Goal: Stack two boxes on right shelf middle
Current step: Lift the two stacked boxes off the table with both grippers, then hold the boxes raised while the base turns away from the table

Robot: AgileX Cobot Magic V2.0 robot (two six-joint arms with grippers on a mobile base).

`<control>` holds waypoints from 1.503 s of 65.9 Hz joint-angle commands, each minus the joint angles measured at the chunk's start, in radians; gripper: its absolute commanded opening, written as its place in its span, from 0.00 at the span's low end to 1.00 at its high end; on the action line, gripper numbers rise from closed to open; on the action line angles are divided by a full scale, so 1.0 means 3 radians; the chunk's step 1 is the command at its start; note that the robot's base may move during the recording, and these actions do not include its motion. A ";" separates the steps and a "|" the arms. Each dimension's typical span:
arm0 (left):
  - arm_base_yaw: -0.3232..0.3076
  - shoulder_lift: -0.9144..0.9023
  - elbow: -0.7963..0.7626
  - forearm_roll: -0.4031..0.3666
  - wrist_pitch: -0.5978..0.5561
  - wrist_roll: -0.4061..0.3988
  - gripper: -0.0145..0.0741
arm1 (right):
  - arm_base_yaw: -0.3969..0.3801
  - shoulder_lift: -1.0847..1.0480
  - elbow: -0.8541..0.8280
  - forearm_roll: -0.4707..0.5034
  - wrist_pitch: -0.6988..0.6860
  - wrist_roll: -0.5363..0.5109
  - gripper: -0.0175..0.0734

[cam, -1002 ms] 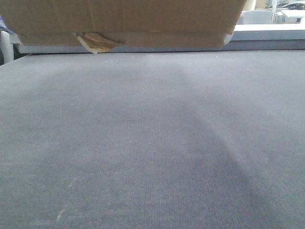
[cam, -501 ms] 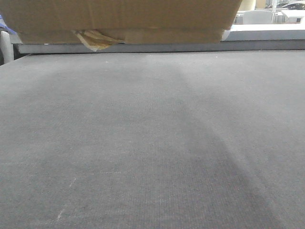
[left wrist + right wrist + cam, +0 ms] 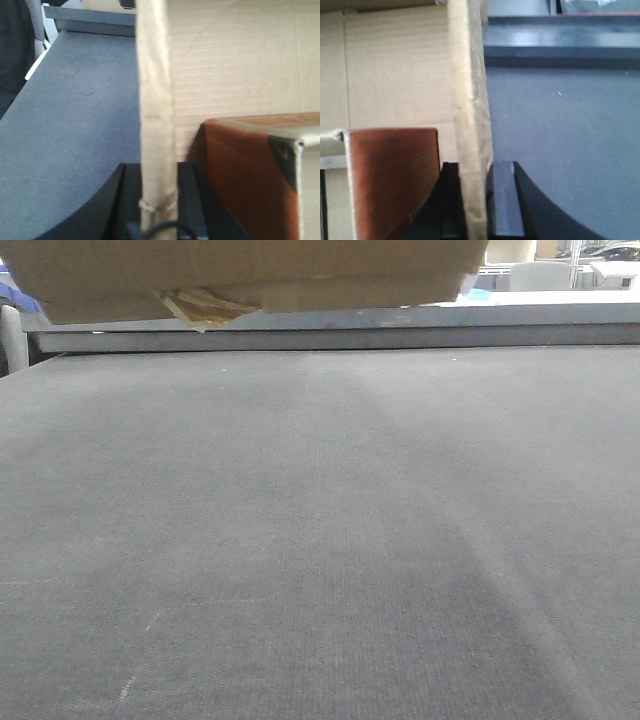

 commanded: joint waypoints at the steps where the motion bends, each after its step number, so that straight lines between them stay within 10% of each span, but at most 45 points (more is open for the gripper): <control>1: -0.0015 -0.0053 -0.0043 0.0030 -0.0106 -0.0020 0.04 | -0.0003 -0.0032 -0.0040 -0.0079 -0.0416 0.0011 0.03; 99: -0.0015 -0.0053 -0.0043 0.0030 -0.0106 -0.0020 0.04 | -0.0003 -0.0032 -0.0040 -0.0079 -0.1186 0.0011 0.03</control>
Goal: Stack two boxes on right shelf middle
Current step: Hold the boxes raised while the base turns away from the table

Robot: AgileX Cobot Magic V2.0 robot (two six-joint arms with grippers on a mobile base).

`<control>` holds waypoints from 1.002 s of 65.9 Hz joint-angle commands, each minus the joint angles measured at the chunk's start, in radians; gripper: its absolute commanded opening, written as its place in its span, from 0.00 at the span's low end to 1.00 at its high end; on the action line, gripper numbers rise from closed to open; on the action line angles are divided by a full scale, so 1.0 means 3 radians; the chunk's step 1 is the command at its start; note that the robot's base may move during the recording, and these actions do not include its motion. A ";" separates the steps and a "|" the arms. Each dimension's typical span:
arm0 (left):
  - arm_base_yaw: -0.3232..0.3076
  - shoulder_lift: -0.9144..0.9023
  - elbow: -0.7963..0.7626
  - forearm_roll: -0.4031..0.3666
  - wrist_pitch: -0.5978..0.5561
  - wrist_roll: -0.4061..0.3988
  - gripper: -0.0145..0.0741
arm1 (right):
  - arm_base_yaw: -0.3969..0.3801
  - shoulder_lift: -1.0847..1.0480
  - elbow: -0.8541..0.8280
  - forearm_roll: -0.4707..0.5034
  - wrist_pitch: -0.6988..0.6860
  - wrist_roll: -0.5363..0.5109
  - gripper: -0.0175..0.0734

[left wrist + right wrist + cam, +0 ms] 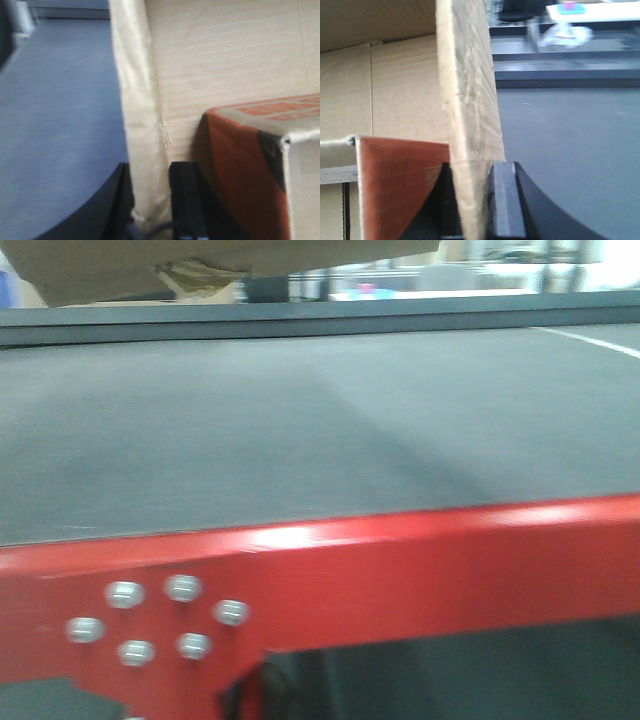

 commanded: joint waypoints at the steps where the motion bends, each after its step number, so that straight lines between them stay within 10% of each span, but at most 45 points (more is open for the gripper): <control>1: -0.0022 -0.0004 -0.0036 -0.0070 -0.0192 0.0009 0.04 | 0.0023 -0.0059 -0.0040 0.0019 -0.0481 0.0037 0.03; 23: -0.0022 -0.0004 -0.0036 -0.0070 -0.0192 0.0009 0.04 | 0.0023 -0.0059 -0.0040 0.0019 -0.0425 0.0043 0.03; 48: -0.0022 -0.0004 -0.0036 -0.0070 -0.0192 0.0009 0.04 | 0.0047 -0.0059 -0.0040 0.0189 0.2095 0.0043 0.03; 66: -0.0022 -0.0004 -0.0036 -0.0070 -0.0192 0.0009 0.04 | 0.0047 -0.0059 -0.0040 0.0204 0.2224 0.0043 0.03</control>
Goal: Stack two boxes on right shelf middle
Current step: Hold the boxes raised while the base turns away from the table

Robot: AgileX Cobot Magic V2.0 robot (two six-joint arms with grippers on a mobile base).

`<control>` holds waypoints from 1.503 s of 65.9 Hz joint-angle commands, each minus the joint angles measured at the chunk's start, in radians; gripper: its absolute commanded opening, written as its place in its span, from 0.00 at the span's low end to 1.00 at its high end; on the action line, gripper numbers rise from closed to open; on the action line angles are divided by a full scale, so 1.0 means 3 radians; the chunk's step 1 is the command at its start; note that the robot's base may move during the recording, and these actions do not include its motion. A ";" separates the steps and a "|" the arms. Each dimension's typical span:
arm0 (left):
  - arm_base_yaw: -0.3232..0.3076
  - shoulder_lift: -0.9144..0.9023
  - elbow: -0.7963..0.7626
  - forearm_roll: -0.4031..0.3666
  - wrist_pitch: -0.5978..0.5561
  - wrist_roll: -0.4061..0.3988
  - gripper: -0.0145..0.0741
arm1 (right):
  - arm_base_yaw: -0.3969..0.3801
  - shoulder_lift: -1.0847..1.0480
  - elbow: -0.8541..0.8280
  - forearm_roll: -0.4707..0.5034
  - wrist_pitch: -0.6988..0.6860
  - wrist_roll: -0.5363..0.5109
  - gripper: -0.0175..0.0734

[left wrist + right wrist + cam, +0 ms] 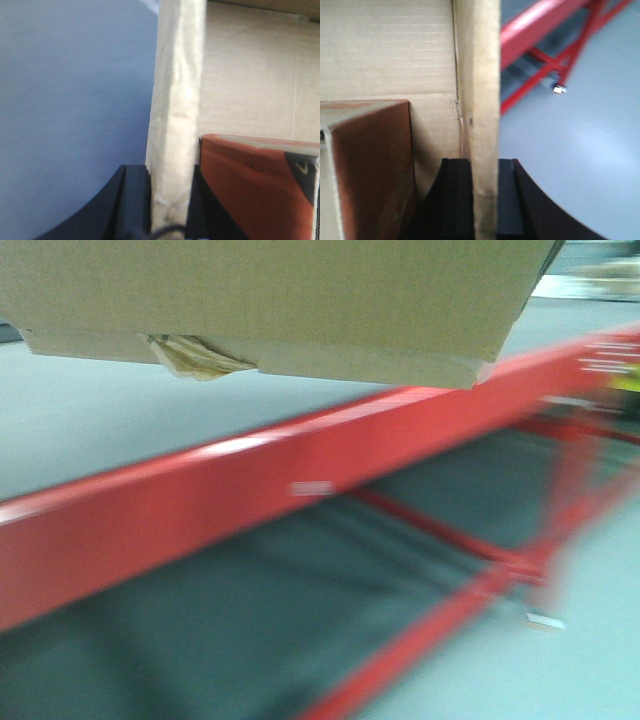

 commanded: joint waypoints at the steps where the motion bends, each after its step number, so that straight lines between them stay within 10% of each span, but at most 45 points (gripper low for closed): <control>1: 0.0012 -0.0057 -0.0043 0.0246 -0.0158 -0.0044 0.04 | -0.0036 -0.0047 -0.0032 -0.0182 0.0290 -0.0007 0.03; 99: 0.0012 -0.0057 -0.0043 0.0246 -0.0158 -0.0044 0.04 | -0.0036 -0.0047 -0.0032 -0.0182 -0.0609 -0.0007 0.03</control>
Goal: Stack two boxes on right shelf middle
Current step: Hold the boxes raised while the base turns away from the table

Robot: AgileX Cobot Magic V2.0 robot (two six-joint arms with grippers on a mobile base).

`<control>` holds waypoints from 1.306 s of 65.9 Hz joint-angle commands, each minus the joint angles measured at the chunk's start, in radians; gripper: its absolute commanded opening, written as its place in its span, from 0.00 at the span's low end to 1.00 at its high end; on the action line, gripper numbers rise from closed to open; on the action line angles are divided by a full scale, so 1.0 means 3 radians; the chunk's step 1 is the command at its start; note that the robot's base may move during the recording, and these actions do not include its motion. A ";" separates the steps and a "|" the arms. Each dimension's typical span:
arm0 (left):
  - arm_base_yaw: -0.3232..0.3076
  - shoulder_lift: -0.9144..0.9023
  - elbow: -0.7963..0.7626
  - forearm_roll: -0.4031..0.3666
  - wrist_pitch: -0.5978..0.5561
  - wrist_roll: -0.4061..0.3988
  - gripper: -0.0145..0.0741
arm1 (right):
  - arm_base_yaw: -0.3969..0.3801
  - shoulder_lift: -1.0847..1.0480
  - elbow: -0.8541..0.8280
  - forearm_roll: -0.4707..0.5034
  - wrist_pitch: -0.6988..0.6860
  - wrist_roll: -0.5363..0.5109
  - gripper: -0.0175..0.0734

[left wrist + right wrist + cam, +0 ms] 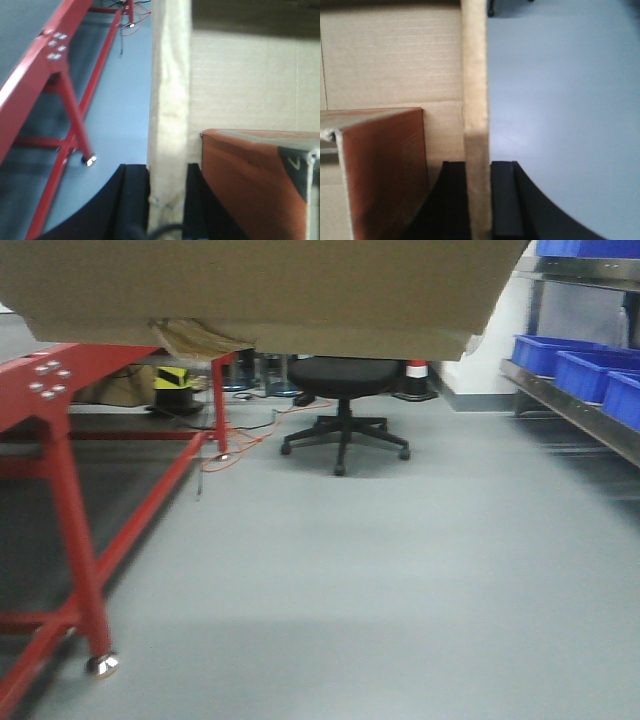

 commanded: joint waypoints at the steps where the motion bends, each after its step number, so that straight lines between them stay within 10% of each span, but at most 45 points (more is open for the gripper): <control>1: 0.0012 -0.0070 -0.0043 0.0115 -0.0123 -0.0045 0.04 | -0.0030 -0.0026 -0.0032 -0.0140 -0.0189 -0.0009 0.03; 86: 0.0012 -0.0070 -0.0043 0.0115 -0.0123 -0.0045 0.04 | -0.0030 -0.0026 -0.0032 -0.0140 -0.1715 -0.0009 0.03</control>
